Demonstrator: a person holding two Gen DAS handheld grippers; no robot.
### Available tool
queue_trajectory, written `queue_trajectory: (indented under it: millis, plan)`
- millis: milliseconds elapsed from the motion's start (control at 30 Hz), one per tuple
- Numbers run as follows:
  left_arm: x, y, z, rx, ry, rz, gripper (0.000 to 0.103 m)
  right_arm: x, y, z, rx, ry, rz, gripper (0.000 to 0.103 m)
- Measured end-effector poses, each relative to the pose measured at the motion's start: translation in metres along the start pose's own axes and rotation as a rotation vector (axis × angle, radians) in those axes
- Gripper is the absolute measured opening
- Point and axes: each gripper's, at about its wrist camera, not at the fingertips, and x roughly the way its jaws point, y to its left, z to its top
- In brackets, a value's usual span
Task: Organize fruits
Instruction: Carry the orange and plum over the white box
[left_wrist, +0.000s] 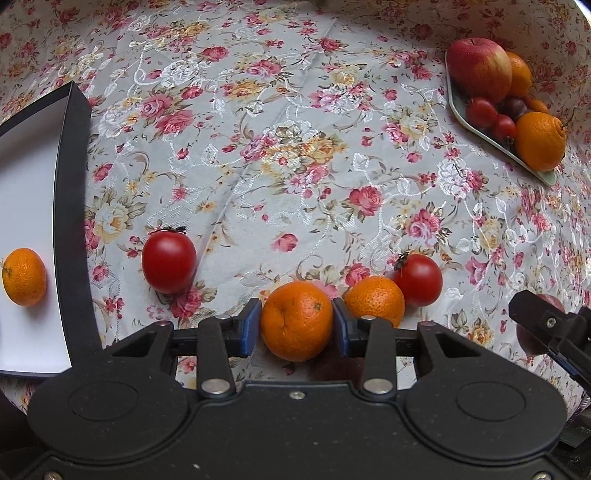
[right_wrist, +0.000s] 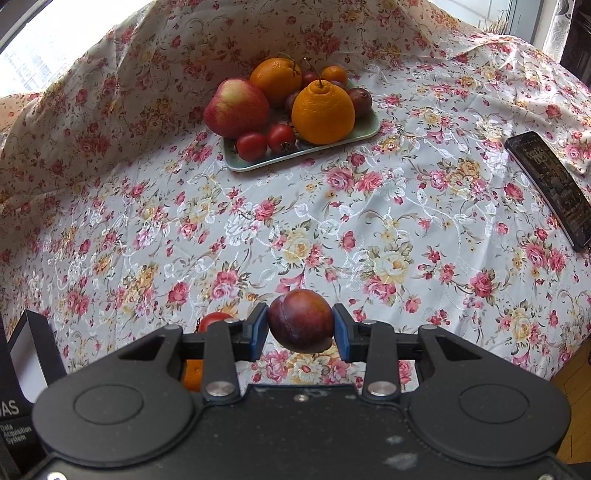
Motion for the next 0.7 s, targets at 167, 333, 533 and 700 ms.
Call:
queue_trajectory:
  millis: [167, 333, 533, 700]
  plan:
    - [-0.016, 0.004, -0.002, 0.007, -0.034, -0.023, 0.047, -0.005, 0.006, -0.001, -0.013, -0.002, 0.015, 0.038]
    - [-0.048, 0.016, 0.003, 0.007, -0.114, -0.049, 0.047, -0.008, 0.011, 0.001, -0.008, 0.006, 0.02, 0.038]
    - [-0.084, 0.044, 0.017, -0.029, -0.204, -0.023, 0.048, -0.008, 0.026, 0.0, -0.017, 0.015, 0.023, 0.038]
    - [-0.102, 0.075, 0.029, -0.071, -0.239, 0.01, 0.048, -0.012, 0.049, -0.005, -0.055, 0.019, 0.044, 0.038]
